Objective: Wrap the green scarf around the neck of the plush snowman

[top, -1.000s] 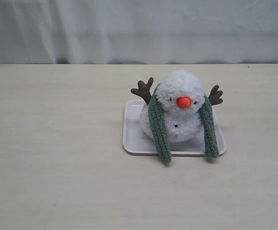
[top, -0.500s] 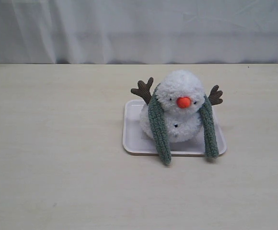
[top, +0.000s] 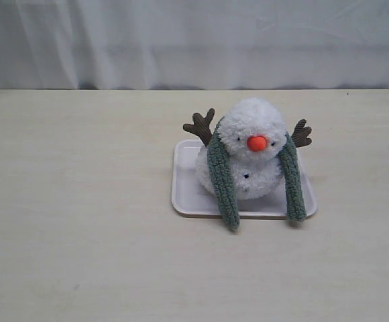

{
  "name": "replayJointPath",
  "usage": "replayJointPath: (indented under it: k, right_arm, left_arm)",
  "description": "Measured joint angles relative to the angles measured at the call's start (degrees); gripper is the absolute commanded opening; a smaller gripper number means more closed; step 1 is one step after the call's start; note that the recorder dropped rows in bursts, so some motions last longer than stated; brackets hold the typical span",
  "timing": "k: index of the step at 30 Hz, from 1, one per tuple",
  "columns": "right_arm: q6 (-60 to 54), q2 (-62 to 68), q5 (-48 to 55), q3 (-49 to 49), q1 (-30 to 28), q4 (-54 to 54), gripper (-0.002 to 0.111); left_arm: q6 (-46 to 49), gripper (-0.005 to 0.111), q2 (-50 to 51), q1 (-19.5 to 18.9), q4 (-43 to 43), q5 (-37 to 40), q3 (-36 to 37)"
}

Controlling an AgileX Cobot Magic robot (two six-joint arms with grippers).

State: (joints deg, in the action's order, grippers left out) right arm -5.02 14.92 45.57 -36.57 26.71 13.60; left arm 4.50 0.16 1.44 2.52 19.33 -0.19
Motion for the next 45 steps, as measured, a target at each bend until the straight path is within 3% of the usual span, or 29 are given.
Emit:
replayJointPath:
  k: [11, 24, 45]
  right_arm:
    - [-0.10, -9.41, -1.19, 0.00, -0.87, -1.45, 0.004]
    - [-0.10, -14.63, -1.98, 0.00, -14.24, -1.67, 0.004]
    - [-0.10, -14.63, -12.95, -0.12, -15.10, -1.55, 0.004]
  left_arm:
    - [0.00, 0.000, 0.00, 0.00, 0.00, 0.00, 0.00]
    - [0.00, 0.000, 0.00, 0.00, 0.00, 0.00, 0.00]
    - [0.00, 0.000, 0.00, 0.00, 0.00, 0.00, 0.00]
